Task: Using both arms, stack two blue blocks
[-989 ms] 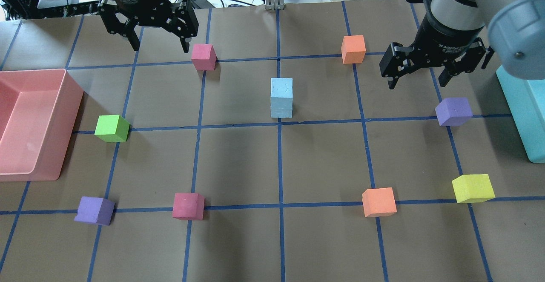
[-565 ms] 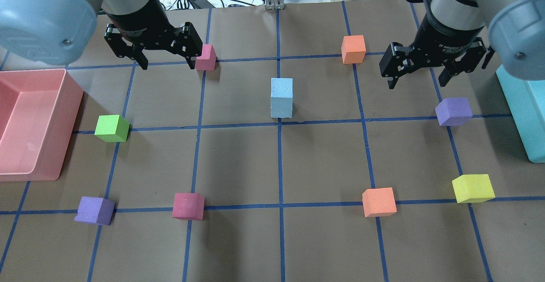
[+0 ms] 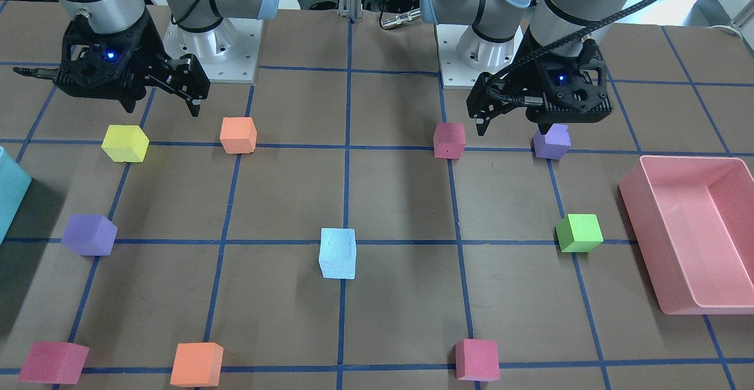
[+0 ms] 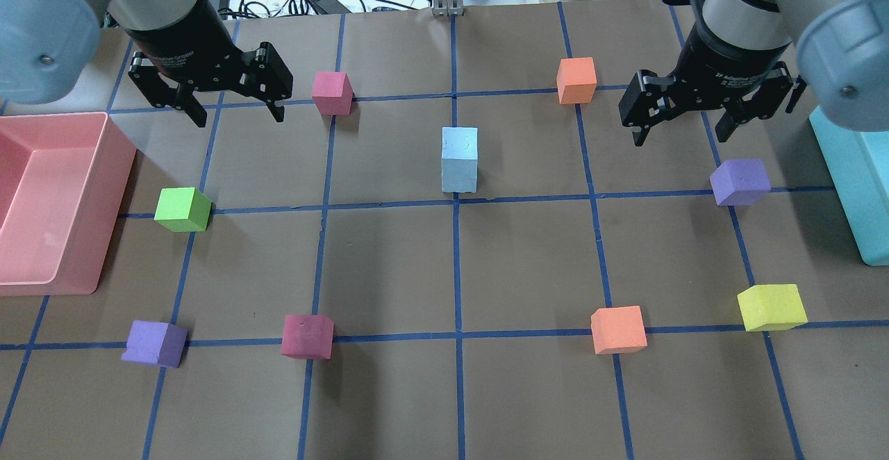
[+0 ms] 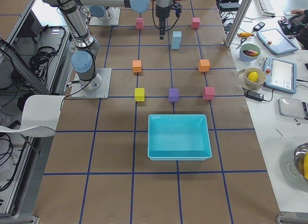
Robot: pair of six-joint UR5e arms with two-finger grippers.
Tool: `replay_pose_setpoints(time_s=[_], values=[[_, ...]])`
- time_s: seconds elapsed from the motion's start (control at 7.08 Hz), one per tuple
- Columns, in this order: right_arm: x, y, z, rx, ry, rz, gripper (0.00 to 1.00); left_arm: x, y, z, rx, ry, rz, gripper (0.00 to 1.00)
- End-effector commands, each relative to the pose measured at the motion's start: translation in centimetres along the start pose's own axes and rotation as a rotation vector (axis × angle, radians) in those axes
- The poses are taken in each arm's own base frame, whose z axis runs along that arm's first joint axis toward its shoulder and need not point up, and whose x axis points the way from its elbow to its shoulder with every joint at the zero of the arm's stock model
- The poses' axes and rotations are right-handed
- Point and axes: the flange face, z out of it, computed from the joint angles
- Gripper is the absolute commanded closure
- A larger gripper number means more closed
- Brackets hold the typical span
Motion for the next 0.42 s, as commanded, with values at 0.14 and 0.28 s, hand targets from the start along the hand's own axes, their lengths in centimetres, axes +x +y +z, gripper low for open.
replay_pose_setpoints(time_s=[0.14, 0.28], values=[[0.06, 0.07, 0.21, -0.004, 0.002, 0.001, 0.00, -0.10, -0.01, -0.21, -0.012, 0.003, 0.000, 0.00], [0.05, 0.05, 0.13, -0.002, 0.000, 0.001, 0.00, -0.03, 0.06, -0.29, -0.010, 0.003, 0.000, 0.00]])
